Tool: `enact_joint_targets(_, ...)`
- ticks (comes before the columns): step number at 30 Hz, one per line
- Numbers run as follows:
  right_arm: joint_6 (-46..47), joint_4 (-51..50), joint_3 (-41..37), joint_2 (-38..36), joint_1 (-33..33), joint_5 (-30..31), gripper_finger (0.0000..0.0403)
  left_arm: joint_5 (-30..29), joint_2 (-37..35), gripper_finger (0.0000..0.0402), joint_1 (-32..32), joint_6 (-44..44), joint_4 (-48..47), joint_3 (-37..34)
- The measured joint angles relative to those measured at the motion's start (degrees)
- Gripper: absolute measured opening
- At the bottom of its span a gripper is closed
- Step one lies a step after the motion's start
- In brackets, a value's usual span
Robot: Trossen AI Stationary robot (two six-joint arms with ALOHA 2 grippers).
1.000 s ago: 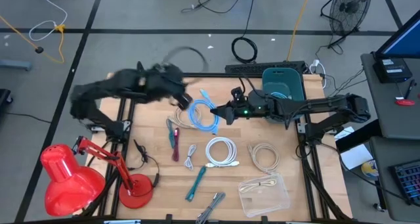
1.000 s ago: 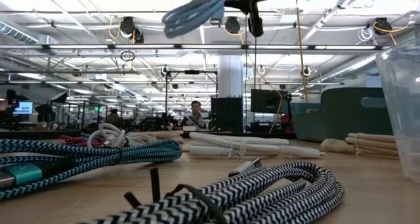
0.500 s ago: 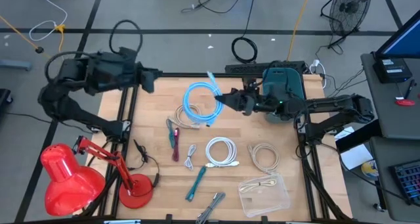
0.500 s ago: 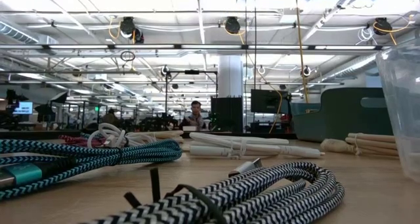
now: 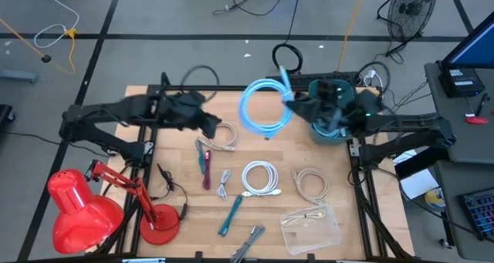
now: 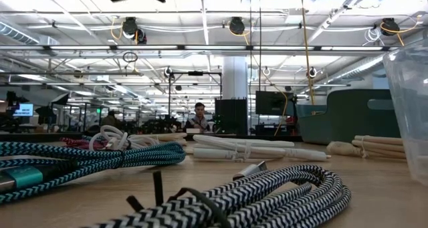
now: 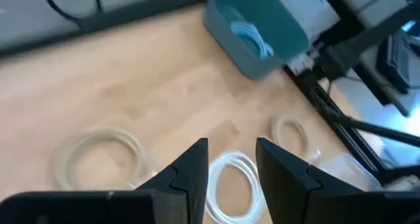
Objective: Pick & Place USB Port
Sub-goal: Put the blue hdmi cable into the blue bin
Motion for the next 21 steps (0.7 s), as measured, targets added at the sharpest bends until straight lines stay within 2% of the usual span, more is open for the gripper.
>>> enact_joint_targets(3, -3.28, -12.25, 0.00, -5.46, 0.07, 4.43, 0.0047, 3.23, -0.14, 0.0129, 0.04, -1.28, 6.92, -5.10)
enact_joint_targets(6, -4.68, -26.02, 0.00, -11.41, 0.07, 12.98, 0.0047, 4.66, -0.10, 0.0129, 0.04, -1.96, 9.67, -8.03)
enact_joint_targets(12, -1.89, -46.24, 0.02, -20.88, 0.02, 27.04, 0.0047, 4.06, -0.16, 0.0129, 0.04, -1.40, 10.14, -8.60)
enact_joint_targets(17, 5.50, -67.02, 0.02, -24.14, -0.12, 34.95, 0.0047, 2.47, -0.16, 0.0129, 0.14, -0.97, 10.38, -8.61)
enact_joint_targets(21, 10.46, -80.46, 0.00, -23.28, -0.63, 37.47, 0.0047, 2.37, -0.16, 0.0129, 0.42, -0.44, 10.43, -8.61)
